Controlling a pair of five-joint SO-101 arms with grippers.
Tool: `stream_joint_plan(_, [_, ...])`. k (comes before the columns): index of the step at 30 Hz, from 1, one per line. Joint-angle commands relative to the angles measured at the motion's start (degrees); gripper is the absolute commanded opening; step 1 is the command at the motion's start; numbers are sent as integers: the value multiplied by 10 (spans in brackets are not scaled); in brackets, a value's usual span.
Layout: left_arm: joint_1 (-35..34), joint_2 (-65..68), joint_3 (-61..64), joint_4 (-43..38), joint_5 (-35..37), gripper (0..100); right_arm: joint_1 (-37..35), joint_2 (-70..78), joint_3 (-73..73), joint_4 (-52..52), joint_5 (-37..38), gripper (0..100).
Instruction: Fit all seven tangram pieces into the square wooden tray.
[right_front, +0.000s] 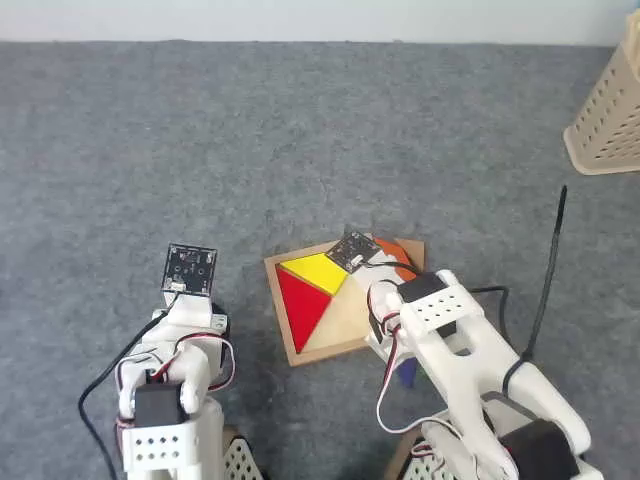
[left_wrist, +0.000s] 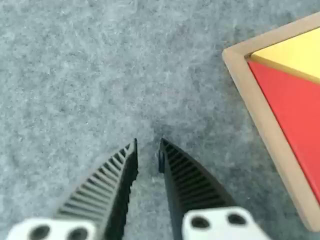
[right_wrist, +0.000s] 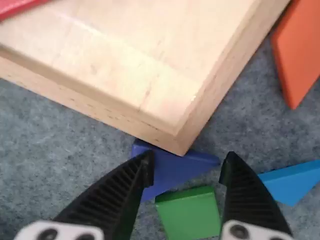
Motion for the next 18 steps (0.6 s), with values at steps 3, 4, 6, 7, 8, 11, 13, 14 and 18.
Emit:
stream_joint_plan(3, [1,-13,-5,0,4,71,34,17,17,-13,15,241])
stream_joint_plan(4, [1,-13,-5,0,4,71,33,29,14,-13,25,242])
stream_joint_plan(6, [1,-13,-5,0,4,71,29,43,4,-8,34,242])
stream_joint_plan(7, [1,-13,-5,0,4,71,31,47,-3,-7,32,242])
stream_joint_plan(8, [1,-13,-5,0,4,71,34,48,-11,-5,23,242])
stream_joint_plan(11, [1,-13,-5,0,4,71,56,34,-53,41,25,242])
stream_joint_plan(13, [1,-13,-5,0,4,71,65,5,-76,75,40,242])
stream_joint_plan(14, [1,-13,-5,0,4,71,65,-14,-81,88,40,242])
stream_joint_plan(18, [1,-13,-5,0,4,71,38,-80,-61,121,43,277])
